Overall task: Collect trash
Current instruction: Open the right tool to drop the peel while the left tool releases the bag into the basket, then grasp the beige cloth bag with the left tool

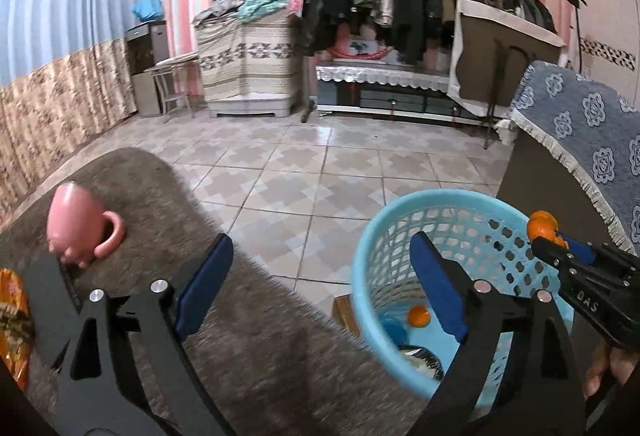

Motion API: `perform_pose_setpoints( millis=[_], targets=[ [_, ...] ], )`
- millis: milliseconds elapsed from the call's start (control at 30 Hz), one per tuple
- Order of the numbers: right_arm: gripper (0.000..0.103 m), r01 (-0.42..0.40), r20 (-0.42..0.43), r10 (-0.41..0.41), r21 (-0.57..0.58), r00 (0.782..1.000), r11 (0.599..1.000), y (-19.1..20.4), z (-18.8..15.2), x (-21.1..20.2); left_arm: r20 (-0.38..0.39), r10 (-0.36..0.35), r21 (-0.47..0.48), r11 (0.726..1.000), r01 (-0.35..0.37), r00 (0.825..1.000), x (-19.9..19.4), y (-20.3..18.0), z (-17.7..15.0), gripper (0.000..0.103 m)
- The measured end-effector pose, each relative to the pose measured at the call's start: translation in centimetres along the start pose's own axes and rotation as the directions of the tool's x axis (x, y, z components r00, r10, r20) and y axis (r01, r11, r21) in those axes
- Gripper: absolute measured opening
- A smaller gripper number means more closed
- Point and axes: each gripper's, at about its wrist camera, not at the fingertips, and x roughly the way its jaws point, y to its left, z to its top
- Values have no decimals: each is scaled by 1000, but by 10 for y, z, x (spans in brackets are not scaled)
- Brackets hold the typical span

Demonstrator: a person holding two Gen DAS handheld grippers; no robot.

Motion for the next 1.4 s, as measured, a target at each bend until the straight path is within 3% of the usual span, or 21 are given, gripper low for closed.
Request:
perform_pose_setpoints(
  millis=[67,133,200,400,667,900,1133,1400],
  targets=[
    [31,-18,4,18,-8,1000,1000,6,0,1,1,7,-11,1000,-7,1000,-6,7,-3,88],
    [43,-31,1,31,-14,1000,999,11,0,3,7,23,-19,1000,-23,1000,-15,15,-5,89],
    [66,-35,16,35,-15,999,999,14,-1,0,12,36,-21,999,-36,999,-23,21,-8,89],
    [82,8,77,-5,-31,997,999,22,0,-18,38,74,-42,996,-73,997,-54,44,-15,92],
    [89,8,91,-2,-65,996,998,41,0,-34,44,135,-88,988,-130,990,-94,77,-27,93],
    [90,-50,97,60,-100,993,994,82,-2,-52,32,217,-135,968,-210,976,-134,122,-48,93],
    [90,-116,85,133,-181,987,977,134,-11,-66,-14,338,-183,924,-335,941,-175,187,-74,93],
    [90,-189,29,202,-246,979,951,181,-28,-76,-124,457,-263,841,-474,881,-216,267,-117,93]
  ],
)
